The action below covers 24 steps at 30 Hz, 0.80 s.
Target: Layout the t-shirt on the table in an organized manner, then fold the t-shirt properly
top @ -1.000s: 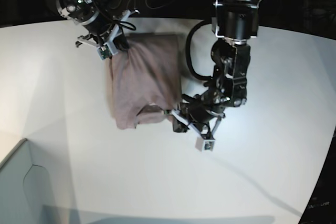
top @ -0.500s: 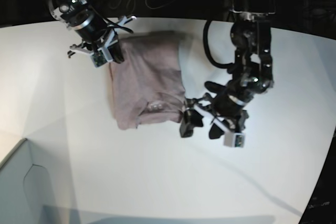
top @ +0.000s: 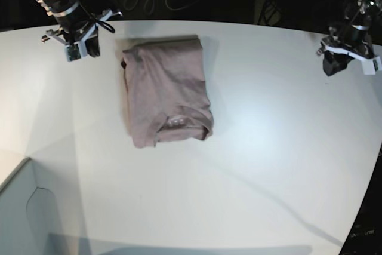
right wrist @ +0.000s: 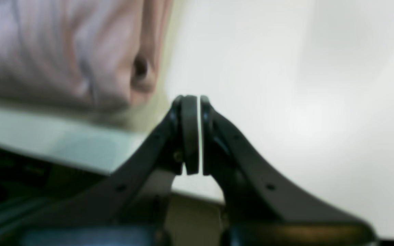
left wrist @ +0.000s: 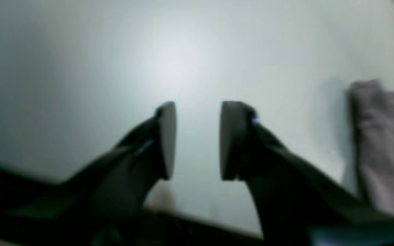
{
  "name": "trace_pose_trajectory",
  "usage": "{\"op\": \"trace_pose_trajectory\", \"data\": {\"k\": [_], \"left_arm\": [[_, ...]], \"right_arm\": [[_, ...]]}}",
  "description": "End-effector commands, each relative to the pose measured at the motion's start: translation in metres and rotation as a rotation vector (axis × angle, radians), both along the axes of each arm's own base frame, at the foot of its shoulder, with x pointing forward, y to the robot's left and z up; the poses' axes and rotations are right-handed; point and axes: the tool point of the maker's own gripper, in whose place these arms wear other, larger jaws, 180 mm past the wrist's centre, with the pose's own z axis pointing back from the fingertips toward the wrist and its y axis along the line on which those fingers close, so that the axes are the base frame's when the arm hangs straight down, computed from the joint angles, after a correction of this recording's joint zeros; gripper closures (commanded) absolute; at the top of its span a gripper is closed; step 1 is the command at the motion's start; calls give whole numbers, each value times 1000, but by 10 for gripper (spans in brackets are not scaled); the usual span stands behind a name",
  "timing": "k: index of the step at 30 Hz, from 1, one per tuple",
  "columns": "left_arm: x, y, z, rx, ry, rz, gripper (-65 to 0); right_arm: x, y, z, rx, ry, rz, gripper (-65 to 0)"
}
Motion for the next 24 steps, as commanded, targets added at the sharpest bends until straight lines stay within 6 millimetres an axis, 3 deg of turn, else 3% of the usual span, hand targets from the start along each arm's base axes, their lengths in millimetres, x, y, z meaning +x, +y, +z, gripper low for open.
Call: {"op": "trace_pose_trajectory", "data": {"k": [1, 3, 12, 16, 20, 24], "left_arm": [[-3, 8, 9, 16, -29, 4, -115], [-24, 15, 1, 23, 18, 28, -4], [-122, 19, -47, 71, 306, 11, 0], [-169, 17, -86, 116, 486, 7, 0], [-198, 2, -147, 89, 676, -36, 0], [-202, -23, -198, 30, 718, -46, 0]], "right_arm": [[-2, 0, 6, 10, -25, 0, 0], [-13, 0, 2, 9, 3, 0, 0], [-82, -5, -17, 18, 154, -34, 0], [-115, -2, -23, 68, 218, -53, 0], [-148, 9, -59, 142, 340, -71, 0], [-175, 24, -111, 229, 468, -84, 0]]}}
